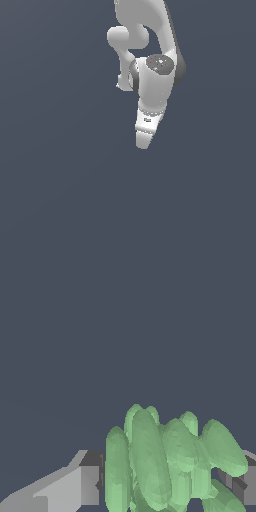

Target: Pick up the object and move it to a goal position.

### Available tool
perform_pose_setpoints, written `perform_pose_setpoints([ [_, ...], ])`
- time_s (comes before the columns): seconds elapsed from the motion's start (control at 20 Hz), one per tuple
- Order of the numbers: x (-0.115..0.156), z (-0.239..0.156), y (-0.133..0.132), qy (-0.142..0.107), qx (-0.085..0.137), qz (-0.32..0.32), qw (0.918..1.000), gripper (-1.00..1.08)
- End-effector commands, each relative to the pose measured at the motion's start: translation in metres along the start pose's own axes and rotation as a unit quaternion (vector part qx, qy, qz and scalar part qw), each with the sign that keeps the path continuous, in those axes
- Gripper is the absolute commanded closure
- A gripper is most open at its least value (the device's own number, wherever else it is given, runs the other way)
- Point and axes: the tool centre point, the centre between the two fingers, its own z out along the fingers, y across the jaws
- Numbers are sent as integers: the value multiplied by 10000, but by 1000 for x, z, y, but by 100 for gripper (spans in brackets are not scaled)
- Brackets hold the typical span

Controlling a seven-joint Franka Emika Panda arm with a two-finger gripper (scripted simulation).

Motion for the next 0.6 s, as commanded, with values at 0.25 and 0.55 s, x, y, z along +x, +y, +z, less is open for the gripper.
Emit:
perform_pose_setpoints([
  [0.25,28,-56,-54,-4,-3,0,10000,108],
  [0.55,46,-92,-87,7,0,-2,10000,108],
])
